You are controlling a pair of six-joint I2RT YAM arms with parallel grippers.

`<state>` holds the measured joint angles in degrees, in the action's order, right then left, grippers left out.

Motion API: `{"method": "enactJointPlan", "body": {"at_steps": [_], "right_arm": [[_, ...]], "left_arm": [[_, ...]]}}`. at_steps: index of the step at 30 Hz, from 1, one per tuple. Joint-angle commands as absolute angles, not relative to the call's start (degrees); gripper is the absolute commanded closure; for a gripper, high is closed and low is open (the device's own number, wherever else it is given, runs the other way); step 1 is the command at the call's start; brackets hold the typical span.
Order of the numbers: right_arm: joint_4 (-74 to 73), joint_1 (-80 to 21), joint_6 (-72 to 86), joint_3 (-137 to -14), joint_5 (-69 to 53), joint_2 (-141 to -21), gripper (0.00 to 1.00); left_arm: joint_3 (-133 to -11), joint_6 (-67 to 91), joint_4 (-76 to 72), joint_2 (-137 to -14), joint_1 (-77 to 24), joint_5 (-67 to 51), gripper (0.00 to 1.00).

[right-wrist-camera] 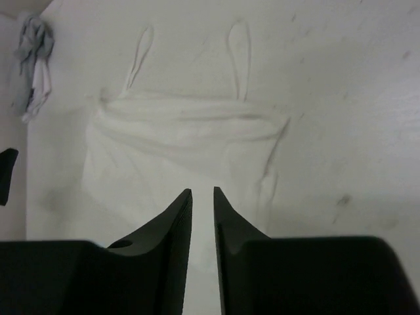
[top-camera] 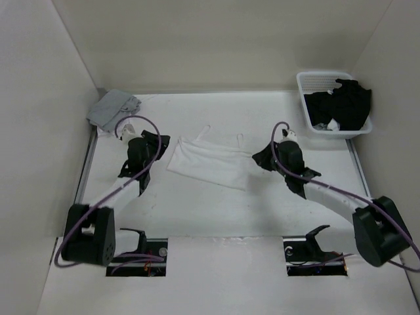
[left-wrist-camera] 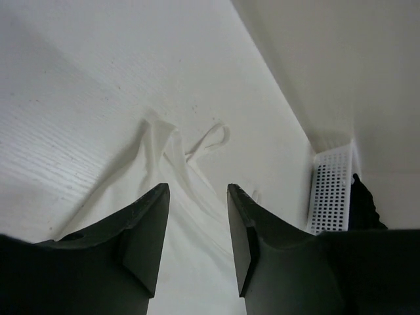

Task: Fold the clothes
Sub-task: Fold the tank top

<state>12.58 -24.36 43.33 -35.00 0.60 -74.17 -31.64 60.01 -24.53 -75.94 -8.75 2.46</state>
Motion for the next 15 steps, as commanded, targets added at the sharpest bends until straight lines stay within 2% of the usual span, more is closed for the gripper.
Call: {"method": "enactJointPlan", "body": {"at_steps": [1, 2, 4, 5, 8, 10, 15], "right_arm": [[13.72, -31.31, 43.06, -28.67, 4.04, -69.44, 0.92], [13.01, -33.33, 43.76, -27.0, 4.48, -68.48, 0.96], [12.04, -37.12, 45.87, -23.75, 5.97, -66.72, 0.94], [11.87, -38.7, 47.18, -22.34, 6.93, -65.75, 0.88], [11.51, -42.13, 49.74, -19.52, 9.22, -63.9, 0.59], [11.77, -42.58, 50.62, -18.99, 9.4, -64.07, 0.52], [14.23, -42.49, 51.59, -19.68, 9.23, -68.72, 0.49]], "left_arm": [[-25.42, 54.5, -18.84, -66.99, -9.01, 6.5, 0.63], [-23.83, 53.88, -16.2, -65.15, -8.75, 6.24, 0.64], [-21.46, 52.04, -12.67, -62.68, -8.66, 5.89, 0.65], [-20.4, 51.34, -11.18, -61.71, -8.66, 5.54, 0.65], [-18.55, 50.45, -10.11, -61.17, -8.13, 4.57, 0.64], [-18.37, 50.19, -10.28, -63.53, -7.95, 3.52, 0.64], [-18.98, 50.1, -13.53, -71.09, -8.74, 2.2, 0.64]]}}
